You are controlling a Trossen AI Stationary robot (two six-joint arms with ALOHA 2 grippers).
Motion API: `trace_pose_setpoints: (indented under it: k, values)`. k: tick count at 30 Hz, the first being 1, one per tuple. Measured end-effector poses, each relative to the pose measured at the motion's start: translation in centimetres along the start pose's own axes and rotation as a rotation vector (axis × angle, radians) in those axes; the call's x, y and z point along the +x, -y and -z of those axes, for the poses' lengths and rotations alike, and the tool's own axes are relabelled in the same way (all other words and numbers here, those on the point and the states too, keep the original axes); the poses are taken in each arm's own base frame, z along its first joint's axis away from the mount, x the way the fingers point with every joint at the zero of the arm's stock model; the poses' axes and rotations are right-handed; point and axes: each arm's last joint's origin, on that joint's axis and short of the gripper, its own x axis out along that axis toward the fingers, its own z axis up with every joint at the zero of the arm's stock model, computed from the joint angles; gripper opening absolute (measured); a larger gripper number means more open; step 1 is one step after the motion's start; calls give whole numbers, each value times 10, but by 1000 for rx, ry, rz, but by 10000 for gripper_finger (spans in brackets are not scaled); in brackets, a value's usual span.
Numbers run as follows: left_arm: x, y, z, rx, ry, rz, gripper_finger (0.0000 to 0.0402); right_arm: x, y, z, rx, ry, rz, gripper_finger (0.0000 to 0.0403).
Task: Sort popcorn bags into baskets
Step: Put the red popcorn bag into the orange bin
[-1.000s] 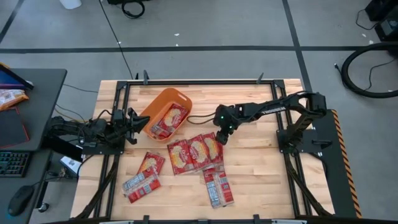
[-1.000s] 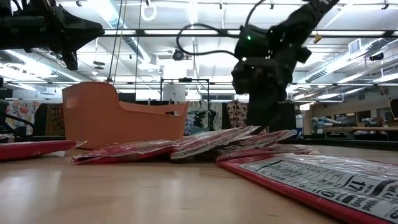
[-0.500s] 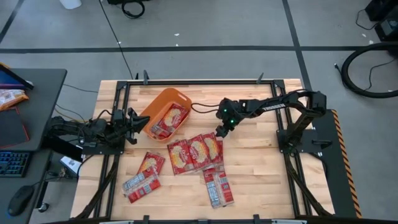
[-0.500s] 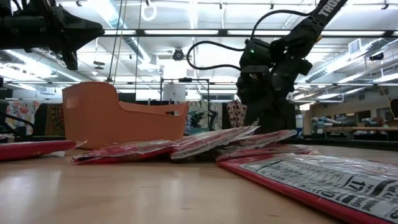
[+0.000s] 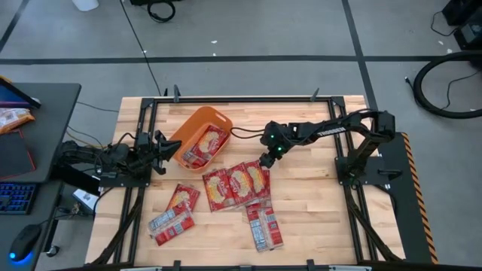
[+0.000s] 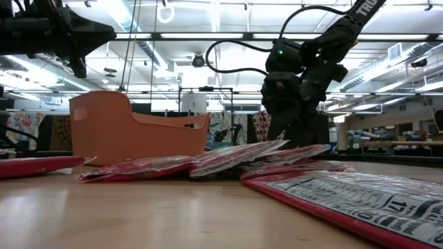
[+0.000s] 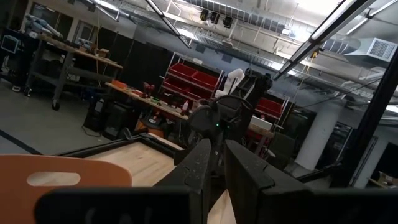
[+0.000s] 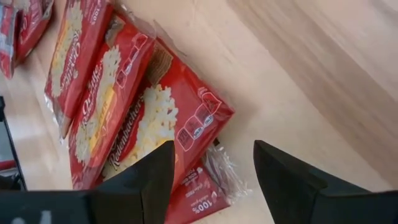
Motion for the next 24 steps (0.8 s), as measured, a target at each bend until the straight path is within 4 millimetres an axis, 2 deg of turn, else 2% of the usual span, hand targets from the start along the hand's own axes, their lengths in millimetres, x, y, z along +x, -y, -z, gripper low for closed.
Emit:
trace_pose_setpoints:
  k: [13,16,19,24]
  values:
    - [0,0,0,-1,0,0,48,7,-14,7,-13,39,33,222]
    - [0,0,0,0,0,0,48,14,-16,11,-3,26,38,222]
    - [0,0,0,-1,0,0,48,30,-13,15,7,-11,33,222]
    - [0,0,0,-2,0,0,48,44,-11,9,0,-13,-76,222]
